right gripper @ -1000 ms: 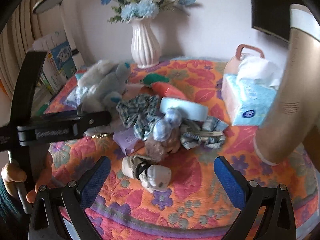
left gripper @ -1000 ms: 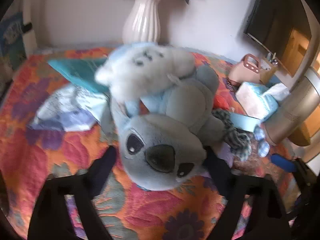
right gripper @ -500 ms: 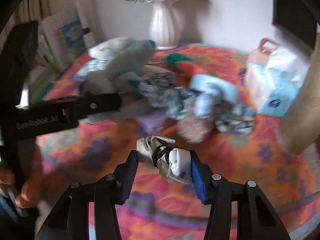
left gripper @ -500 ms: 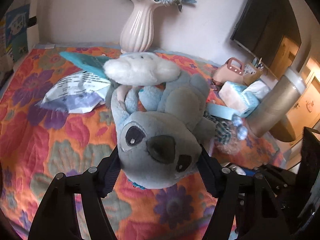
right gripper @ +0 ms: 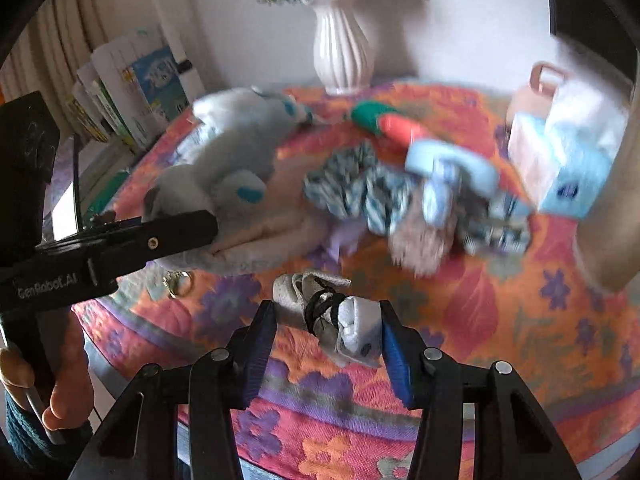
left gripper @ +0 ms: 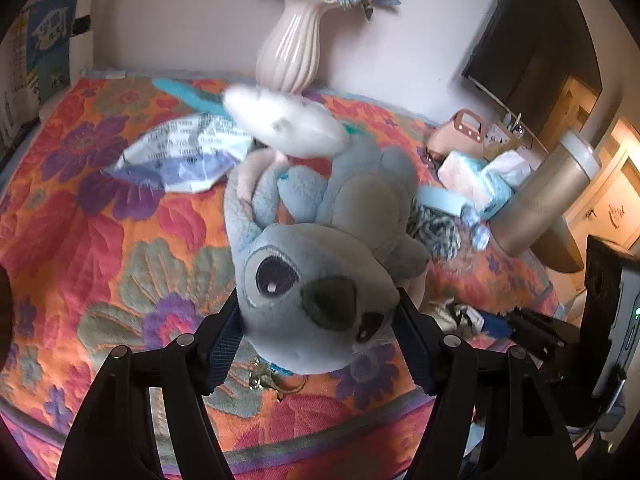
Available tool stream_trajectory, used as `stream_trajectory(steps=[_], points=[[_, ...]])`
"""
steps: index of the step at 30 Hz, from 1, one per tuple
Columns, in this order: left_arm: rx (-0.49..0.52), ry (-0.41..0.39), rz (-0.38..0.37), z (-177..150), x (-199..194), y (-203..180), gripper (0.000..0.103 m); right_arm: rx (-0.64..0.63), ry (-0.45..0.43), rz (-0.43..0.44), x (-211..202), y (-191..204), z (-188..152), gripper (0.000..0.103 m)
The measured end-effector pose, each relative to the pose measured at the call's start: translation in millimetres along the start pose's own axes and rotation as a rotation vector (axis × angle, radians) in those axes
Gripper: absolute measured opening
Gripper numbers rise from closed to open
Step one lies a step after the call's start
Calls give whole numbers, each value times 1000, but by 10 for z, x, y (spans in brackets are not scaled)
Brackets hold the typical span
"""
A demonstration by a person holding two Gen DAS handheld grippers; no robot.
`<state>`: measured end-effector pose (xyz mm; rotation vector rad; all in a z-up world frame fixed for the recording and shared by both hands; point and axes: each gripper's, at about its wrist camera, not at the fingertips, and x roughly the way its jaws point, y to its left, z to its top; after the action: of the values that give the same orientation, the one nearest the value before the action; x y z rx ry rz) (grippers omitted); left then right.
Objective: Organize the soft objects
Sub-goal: 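Grasp the grey plush toy with the left gripper while the right gripper grasps the white slipper toy, then carry the grey plush toy with the left gripper into the brown glass bowl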
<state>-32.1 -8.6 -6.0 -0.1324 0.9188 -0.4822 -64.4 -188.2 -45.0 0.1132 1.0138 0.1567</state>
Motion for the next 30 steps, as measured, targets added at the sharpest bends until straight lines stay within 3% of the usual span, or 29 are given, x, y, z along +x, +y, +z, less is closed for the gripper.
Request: stream_trajectory(steps=[10, 14, 21, 26, 28, 29, 30], points=[[8, -1, -27, -67, 2, 29, 70, -60, -50, -135, 35, -53, 143, 49], [10, 27, -73, -136, -10, 87, 74, -10, -48, -52, -54, -223, 234, 49], [7, 53, -92, -204, -28, 136, 84, -87, 3, 7, -31, -10, -10, 49], [-15, 33, -89, -124, -1, 81, 89, -127, 1, -13, 23, 93, -43, 64], [-22, 6, -92, -103, -11, 64, 85, -125, -5, -9, 25, 81, -63, 66], [-20, 0, -79, -107, -14, 48, 79, -125, -13, -17, 18, 86, -75, 65], [-6, -7, -46, -100, -10, 17, 65, -125, -18, -26, 16, 72, -79, 63]])
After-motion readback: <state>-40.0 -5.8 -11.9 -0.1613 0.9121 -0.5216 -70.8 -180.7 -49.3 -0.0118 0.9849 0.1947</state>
